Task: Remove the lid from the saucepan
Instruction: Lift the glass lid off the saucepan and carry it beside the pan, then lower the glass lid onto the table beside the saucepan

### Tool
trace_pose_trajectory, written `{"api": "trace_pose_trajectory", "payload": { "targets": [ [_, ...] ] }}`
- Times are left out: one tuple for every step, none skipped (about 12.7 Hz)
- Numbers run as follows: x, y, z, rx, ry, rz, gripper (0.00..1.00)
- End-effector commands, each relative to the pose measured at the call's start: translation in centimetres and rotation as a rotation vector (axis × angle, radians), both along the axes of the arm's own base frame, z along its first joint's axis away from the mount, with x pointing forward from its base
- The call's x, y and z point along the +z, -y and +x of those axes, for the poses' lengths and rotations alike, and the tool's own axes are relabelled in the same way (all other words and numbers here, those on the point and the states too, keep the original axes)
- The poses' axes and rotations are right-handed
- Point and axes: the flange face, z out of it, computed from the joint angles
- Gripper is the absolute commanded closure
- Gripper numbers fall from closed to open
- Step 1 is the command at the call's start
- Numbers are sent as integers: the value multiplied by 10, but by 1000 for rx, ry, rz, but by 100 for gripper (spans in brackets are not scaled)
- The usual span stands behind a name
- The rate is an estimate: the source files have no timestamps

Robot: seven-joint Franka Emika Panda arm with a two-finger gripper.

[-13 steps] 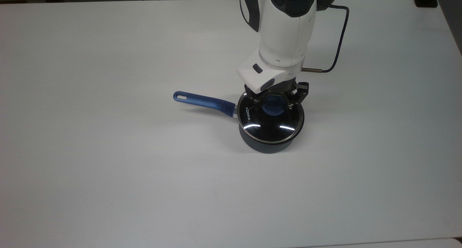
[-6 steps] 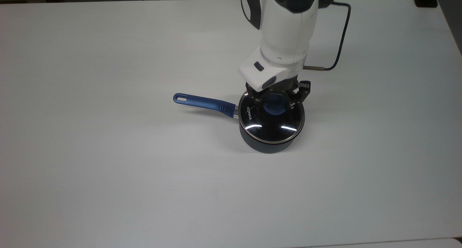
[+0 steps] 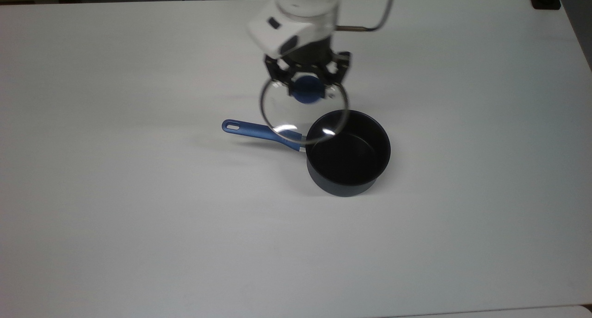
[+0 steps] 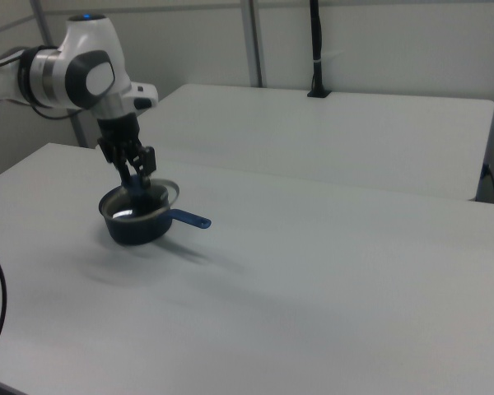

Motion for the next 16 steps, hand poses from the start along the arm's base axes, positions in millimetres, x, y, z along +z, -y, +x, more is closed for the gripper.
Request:
{"api": "trace_pose_trajectory", "payload": {
  "targets": [
    [-23,44,-57,54,-66,-4,65],
    [-41,52,-67,62,-100,-8,66],
    [-57,59,-69,57,-92,-11,66],
    [-78,63,-74,62,-95,-16,66],
    [-91,67,-78,89,-92,-17,66],
    [-95,76,-78,81,-92,-16,66],
    [-97,78,-78,87,-95,-16,66],
    [-104,80,-80,89,-107,-17,66],
    [-109,80,-80,92,-98,-17,66],
    [-124,80,-80,89,-101,-16,66],
    [-130,80,-77,80,-89,-16,66],
    [-137,80,-76,78,-93,-15,66],
    [-141,80,-75,77,-98,-15,65],
    [-145,82,-74,74,-106,-15,65],
    [-150,86,-74,73,-116,-15,64],
    [-152,89,-74,73,-122,-15,62]
  ]
}}
